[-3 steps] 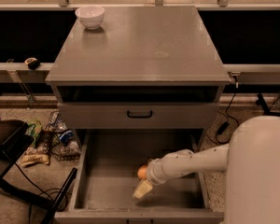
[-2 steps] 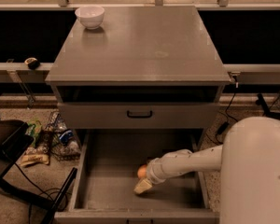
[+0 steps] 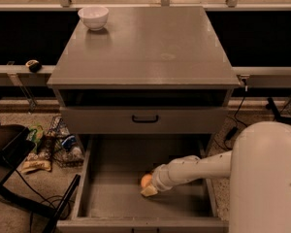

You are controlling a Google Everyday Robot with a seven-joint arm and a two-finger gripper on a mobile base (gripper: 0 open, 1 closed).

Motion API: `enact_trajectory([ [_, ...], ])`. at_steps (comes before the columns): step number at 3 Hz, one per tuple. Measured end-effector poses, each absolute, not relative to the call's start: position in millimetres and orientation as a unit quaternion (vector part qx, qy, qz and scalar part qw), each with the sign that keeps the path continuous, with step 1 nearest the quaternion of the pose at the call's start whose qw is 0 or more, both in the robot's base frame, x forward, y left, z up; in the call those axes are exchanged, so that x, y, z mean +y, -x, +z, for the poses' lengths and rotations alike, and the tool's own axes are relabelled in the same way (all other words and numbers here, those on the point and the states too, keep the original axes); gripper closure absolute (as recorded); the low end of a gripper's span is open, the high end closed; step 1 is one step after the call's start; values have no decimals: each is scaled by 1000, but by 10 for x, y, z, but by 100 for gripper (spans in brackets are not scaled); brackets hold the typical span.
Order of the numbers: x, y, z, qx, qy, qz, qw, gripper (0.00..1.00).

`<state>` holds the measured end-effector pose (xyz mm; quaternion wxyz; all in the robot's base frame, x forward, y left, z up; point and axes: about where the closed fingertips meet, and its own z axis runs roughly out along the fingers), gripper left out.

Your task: Pick orange from middle drawer and place on counter

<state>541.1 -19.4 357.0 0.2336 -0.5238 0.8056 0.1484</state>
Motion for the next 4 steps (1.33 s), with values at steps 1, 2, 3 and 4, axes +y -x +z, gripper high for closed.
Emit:
enact_trajectory([
  [1,-194,-5411,3570,806,524,148,234,89],
  [2,-224,-5328,3828,804,525,158,230,100],
  [3,-363,-5279,4359,812,508,181,224,100],
  [4,-480,-5198,4950,824,482,211,209,100],
])
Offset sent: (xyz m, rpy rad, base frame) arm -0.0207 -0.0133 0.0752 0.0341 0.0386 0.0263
